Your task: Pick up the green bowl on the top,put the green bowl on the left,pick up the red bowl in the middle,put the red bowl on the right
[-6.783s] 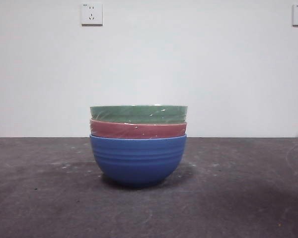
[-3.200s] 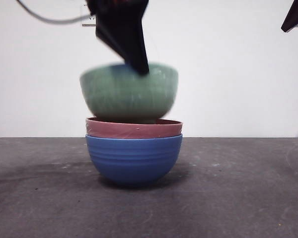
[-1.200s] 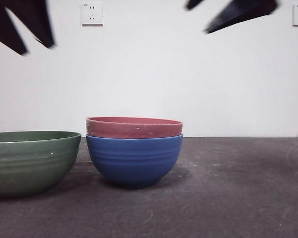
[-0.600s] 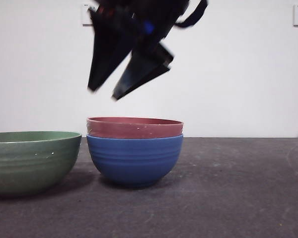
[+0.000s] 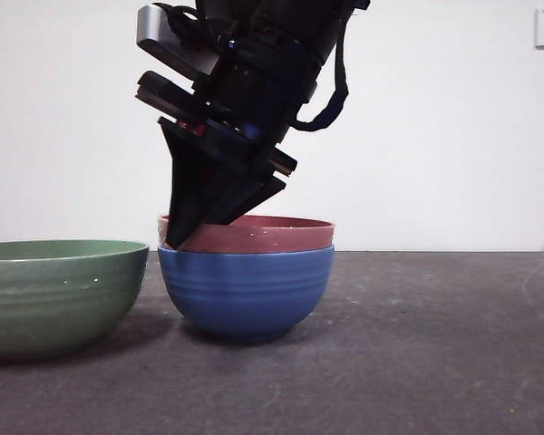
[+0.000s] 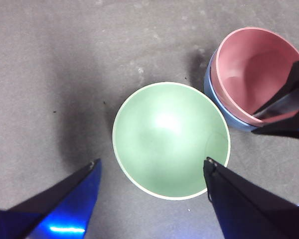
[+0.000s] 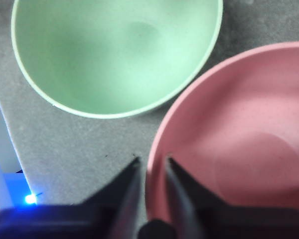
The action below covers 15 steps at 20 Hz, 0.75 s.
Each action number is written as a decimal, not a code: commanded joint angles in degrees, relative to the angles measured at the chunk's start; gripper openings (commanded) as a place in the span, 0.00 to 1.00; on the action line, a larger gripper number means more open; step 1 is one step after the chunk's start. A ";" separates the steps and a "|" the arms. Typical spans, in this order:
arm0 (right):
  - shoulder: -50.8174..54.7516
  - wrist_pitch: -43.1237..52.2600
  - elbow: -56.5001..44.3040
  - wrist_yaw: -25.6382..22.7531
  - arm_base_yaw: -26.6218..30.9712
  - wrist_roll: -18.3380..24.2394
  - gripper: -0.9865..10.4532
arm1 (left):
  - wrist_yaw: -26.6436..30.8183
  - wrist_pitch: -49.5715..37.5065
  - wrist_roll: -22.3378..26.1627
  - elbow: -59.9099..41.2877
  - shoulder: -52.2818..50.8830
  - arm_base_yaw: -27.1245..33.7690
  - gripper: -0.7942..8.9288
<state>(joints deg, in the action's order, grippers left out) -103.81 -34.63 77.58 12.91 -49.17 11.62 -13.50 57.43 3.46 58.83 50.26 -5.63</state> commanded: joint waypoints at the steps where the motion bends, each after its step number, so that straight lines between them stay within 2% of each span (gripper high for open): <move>1: -0.46 0.15 -0.04 -0.02 -0.04 0.81 0.08 | -0.11 0.07 0.92 -0.20 -0.04 0.13 0.44; 9: 1.51 0.33 -0.02 -0.04 -0.59 0.96 0.08 | -0.13 -0.35 1.05 -0.20 0.11 0.09 0.44; 15: 5.18 0.28 -0.02 -4.55 -1.07 1.36 0.08 | -0.13 -0.33 1.05 -0.22 0.11 0.09 0.44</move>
<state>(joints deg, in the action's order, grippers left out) -98.89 -34.85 77.87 8.75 -50.04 12.49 -13.50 57.39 3.86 58.83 50.39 -5.63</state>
